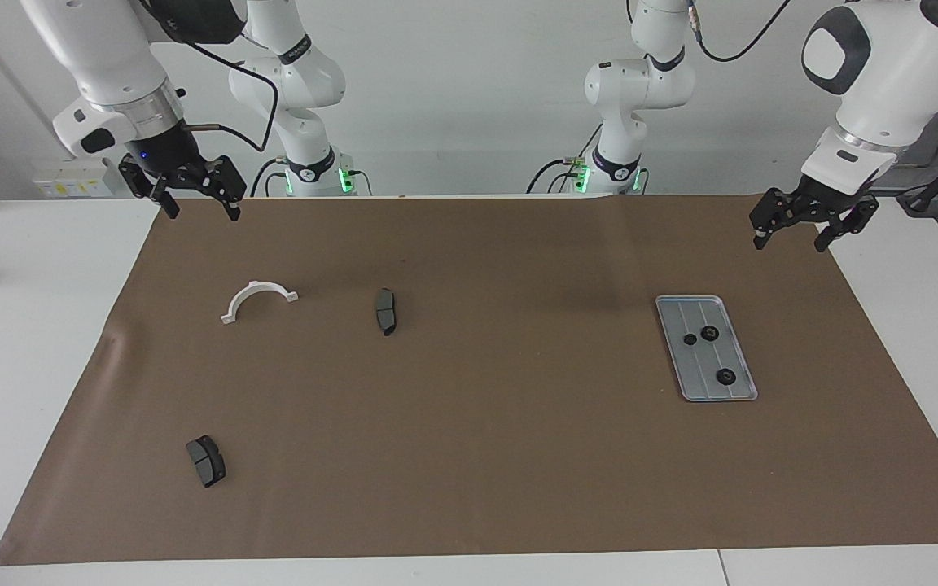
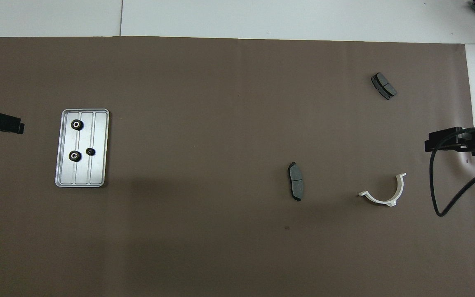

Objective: Pick bearing gear from pile to tray

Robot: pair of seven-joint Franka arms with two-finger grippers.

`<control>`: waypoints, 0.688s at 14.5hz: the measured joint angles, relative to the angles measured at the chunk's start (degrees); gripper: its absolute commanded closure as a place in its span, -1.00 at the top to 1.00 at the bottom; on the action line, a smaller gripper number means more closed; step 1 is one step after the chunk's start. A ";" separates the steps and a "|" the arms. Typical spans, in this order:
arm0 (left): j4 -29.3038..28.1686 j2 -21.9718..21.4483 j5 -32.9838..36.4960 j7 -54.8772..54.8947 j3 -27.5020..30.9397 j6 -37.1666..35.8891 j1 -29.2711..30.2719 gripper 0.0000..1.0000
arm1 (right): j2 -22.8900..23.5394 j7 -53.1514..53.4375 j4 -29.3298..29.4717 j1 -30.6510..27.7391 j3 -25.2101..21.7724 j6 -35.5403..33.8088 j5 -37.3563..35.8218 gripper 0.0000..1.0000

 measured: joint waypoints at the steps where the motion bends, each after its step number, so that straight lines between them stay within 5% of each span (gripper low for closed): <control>1: 0.00 0.00 -0.01 0.00 -0.18 -0.02 -0.01 1.00 | 0.00 0.00 0.00 0.00 0.00 0.00 0.00 1.00; 10: 0.85 -0.02 -1.74 0.00 -4.76 -2.85 3.86 1.00 | 0.00 0.00 0.00 0.00 0.00 0.00 0.00 1.00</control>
